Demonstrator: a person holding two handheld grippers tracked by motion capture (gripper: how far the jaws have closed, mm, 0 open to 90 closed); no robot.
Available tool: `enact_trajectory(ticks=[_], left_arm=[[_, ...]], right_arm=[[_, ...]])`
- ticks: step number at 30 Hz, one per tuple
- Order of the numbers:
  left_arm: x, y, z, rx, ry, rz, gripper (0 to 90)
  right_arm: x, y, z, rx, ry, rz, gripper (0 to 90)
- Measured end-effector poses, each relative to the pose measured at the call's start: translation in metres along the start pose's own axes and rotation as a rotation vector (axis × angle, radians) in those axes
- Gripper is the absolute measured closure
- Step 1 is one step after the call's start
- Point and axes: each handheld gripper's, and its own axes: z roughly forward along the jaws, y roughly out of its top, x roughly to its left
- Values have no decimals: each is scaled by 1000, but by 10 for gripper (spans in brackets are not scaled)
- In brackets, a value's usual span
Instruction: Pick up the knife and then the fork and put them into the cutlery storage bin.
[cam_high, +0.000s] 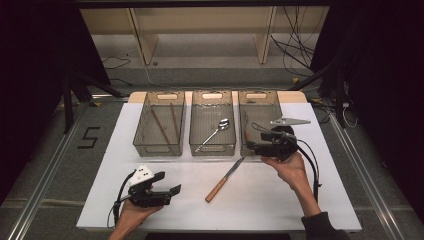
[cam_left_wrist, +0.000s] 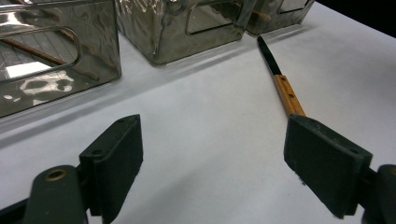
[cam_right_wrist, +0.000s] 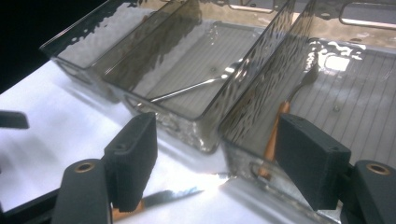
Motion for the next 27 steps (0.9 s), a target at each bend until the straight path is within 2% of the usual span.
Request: enact_trajectory(ticks=[3,8,14,23,27], left_arm=[[-2,3,2,11,-2,0,194],[-6,8,7,55,-16,-6,193],[-18,19,16,92,-27,28,193],[-29,31,34,149,-47,56,193],[-35,34,39,162,-56,73,193]], right_arm=[[3,-9,-5,-15,13,-2,307],[12,-22,-12,-23,26,-37,301],[18,-40,-21,-34,43,-61,298],[24,-61,-28,-43,59,-75,298],[27,-67,-30,-72,69,-71,298]])
